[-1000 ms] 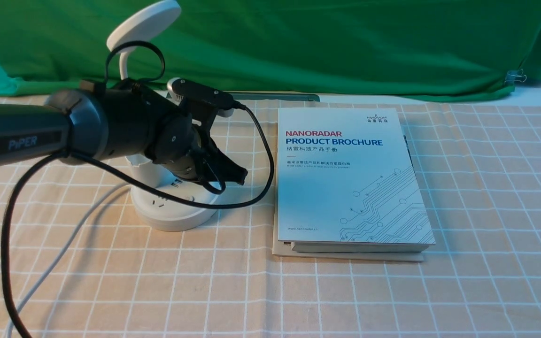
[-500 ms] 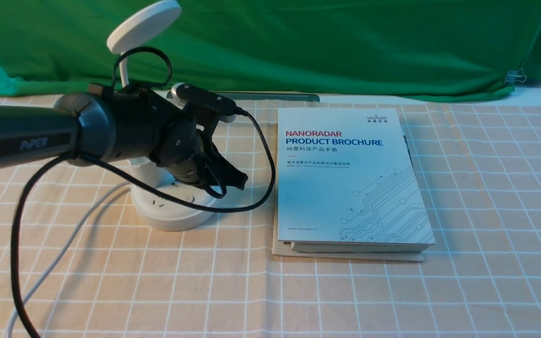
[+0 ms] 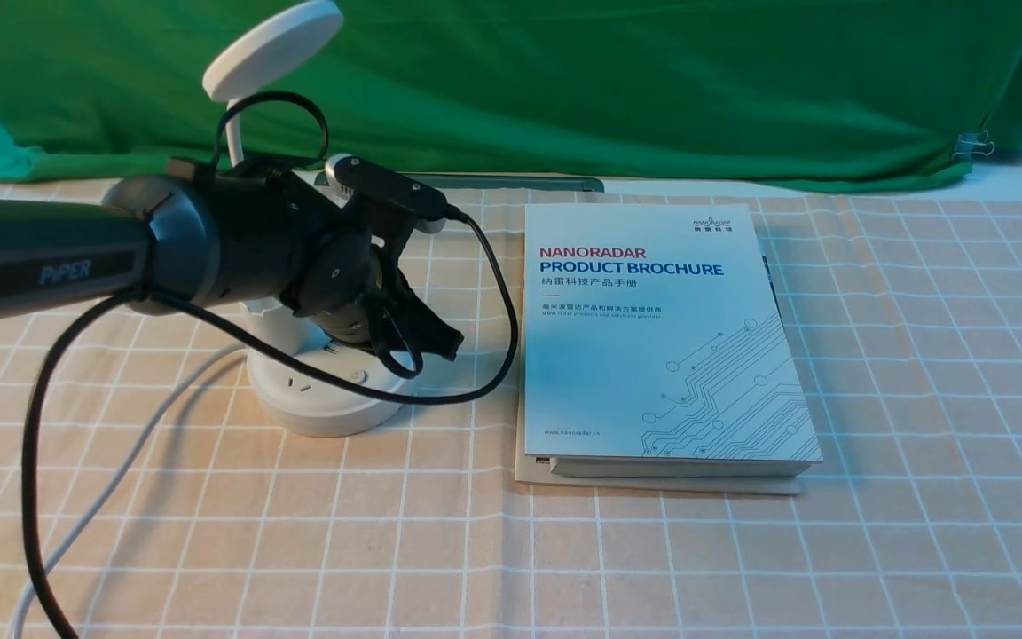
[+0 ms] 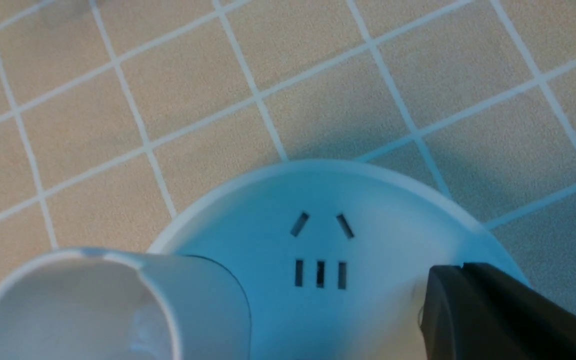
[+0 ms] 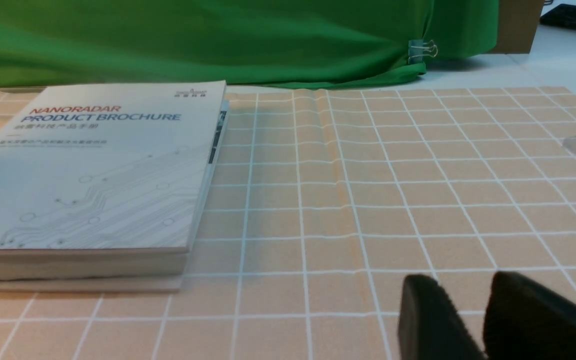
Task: Turn on the table lamp on the light coffee tablecloth with your hand.
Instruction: 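Press the power button on the lamp base to turn the lamp on with the left gripper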
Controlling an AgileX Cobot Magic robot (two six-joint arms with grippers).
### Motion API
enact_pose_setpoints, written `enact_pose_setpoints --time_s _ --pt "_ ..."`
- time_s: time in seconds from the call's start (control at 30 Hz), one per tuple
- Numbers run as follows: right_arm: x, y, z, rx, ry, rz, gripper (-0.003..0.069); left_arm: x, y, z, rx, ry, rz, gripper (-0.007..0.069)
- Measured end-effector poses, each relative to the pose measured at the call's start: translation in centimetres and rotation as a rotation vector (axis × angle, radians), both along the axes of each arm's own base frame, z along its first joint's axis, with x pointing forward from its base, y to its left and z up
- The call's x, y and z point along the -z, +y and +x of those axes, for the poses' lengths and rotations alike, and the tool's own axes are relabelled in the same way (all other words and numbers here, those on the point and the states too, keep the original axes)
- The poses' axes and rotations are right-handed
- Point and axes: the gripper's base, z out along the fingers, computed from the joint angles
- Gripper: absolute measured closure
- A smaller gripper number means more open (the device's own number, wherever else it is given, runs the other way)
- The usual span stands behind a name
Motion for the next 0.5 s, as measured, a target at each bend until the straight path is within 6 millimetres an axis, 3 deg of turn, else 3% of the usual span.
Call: enact_pose_setpoints --time_s 0.27,0.5 --pt "0.0 0.0 0.0 0.000 0.000 0.000 0.0421 1.5 0.2 0.6 -0.001 0.075 -0.023 0.0603" --pt "0.0 0.0 0.0 0.000 0.000 0.000 0.0421 0.3 0.1 0.9 -0.001 0.019 -0.080 0.0603"
